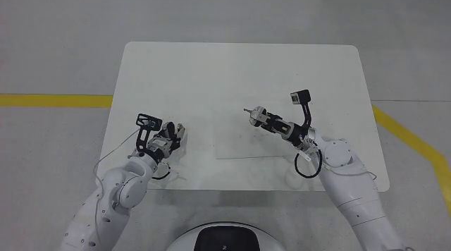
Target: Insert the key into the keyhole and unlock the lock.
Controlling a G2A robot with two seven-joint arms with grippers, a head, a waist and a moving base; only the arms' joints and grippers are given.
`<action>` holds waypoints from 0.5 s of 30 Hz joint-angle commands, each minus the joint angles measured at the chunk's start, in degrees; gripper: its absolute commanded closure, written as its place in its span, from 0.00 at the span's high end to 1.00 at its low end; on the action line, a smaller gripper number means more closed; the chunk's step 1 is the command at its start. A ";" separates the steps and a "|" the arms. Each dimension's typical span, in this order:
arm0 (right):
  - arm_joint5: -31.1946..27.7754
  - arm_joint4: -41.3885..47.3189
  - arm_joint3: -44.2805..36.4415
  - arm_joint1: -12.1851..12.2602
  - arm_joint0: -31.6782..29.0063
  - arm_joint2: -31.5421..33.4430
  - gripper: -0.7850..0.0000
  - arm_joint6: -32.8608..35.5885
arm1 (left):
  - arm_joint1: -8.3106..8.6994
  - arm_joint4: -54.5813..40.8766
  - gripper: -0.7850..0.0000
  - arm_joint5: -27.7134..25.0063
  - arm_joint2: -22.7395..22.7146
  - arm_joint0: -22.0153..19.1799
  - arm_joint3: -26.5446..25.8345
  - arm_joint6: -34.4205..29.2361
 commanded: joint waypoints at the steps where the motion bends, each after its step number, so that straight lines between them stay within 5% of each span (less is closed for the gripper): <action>1: 0.00 0.00 0.00 0.00 0.00 0.00 0.00 0.00 | -0.06 0.05 0.36 -0.05 0.09 -0.29 0.28 -0.14; 6: 0.00 0.00 0.00 0.00 0.00 0.00 0.00 0.00 | -0.30 0.35 0.35 0.36 0.71 -1.50 1.33 -0.59; 11: 0.00 0.00 0.00 0.00 0.00 0.00 0.00 0.00 | -0.55 1.18 0.00 0.63 1.67 -2.69 2.26 -1.38; 15: 0.00 0.00 0.00 0.00 0.00 0.00 0.00 0.00 | -0.66 1.23 0.00 0.54 1.84 -2.81 2.62 -1.43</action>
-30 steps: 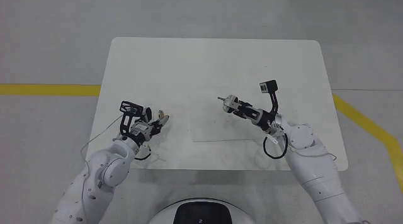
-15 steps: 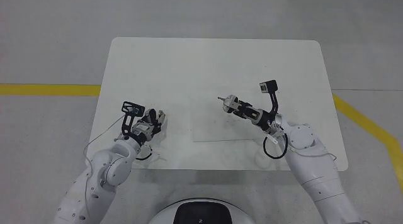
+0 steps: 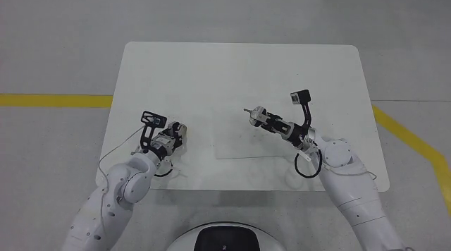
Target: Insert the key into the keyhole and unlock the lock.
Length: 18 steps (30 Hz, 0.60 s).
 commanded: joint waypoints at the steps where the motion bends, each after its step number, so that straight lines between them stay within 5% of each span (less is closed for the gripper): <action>1: 0.00 0.00 0.00 0.00 0.00 0.00 0.00 0.00 | -0.02 0.02 0.00 -0.05 -0.06 0.06 0.08 0.01; 9: 0.00 0.00 0.00 0.00 0.00 0.00 0.00 0.00 | 0.02 -11.50 0.00 -5.23 -3.66 0.76 0.48 -0.51; 18: 0.00 0.00 0.00 0.00 0.00 0.00 0.00 0.00 | 0.88 -56.58 0.00 -21.49 -12.00 -0.84 8.57 -19.12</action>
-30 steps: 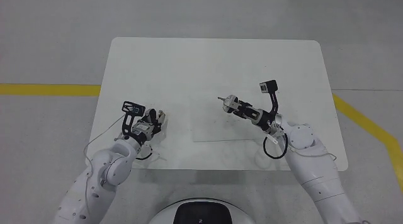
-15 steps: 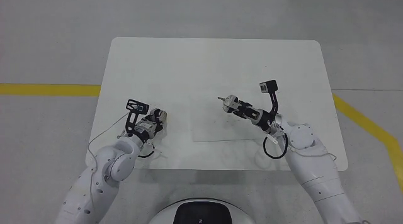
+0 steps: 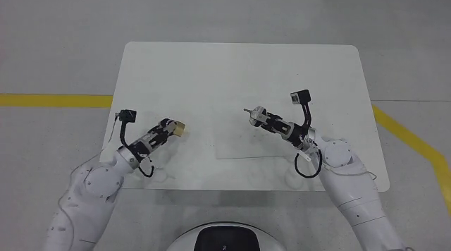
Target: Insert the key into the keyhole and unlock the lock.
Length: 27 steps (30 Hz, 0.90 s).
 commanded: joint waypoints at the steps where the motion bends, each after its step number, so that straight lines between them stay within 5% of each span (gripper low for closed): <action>1: 0.00 0.00 0.00 0.00 0.00 0.00 0.00 0.00 | 0.19 -12.84 0.00 -1.44 -0.66 -1.62 3.03 -7.18; 11: 0.00 0.00 0.00 0.00 0.00 0.00 0.00 0.00 | -0.49 -40.19 0.00 2.45 3.54 -11.69 15.58 -27.91; 19: 0.00 0.00 0.00 0.00 0.00 0.00 0.00 0.00 | -0.47 -39.05 0.00 2.32 3.69 -11.57 15.58 -27.14; 22: 0.44 -0.12 -0.05 -0.03 -0.21 0.07 0.00 -1.04 | -0.50 -45.84 0.00 6.20 3.03 -10.61 15.57 -29.04; 27: 2.76 -4.60 -1.95 -0.25 -0.88 0.18 0.00 -8.23 | -1.42 -56.59 0.00 14.83 5.62 -14.76 19.21 -34.26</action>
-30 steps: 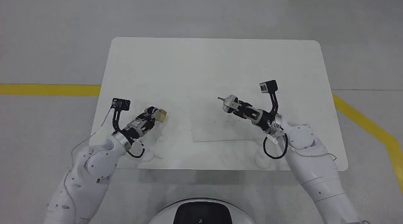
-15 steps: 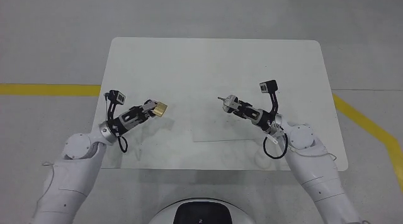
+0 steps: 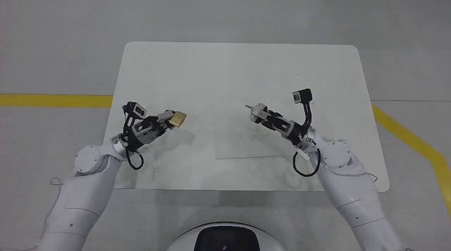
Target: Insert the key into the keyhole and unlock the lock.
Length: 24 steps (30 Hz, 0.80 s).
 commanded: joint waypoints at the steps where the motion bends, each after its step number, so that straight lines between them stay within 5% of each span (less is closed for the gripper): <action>1: 0.91 -2.14 -0.74 -0.06 -0.08 0.03 0.00 -2.51 | -0.61 -3.90 0.00 3.96 2.19 -2.55 1.94 -1.95; 12: 5.60 -7.62 -5.53 -0.65 -2.41 1.05 0.00 -17.12 | -7.08 -19.33 0.00 22.16 18.01 -19.12 18.90 -7.26; 24: 7.94 -9.42 -6.23 -1.06 -2.28 0.11 0.00 -20.97 | -7.06 -21.57 0.00 24.12 17.13 -17.07 17.01 -7.71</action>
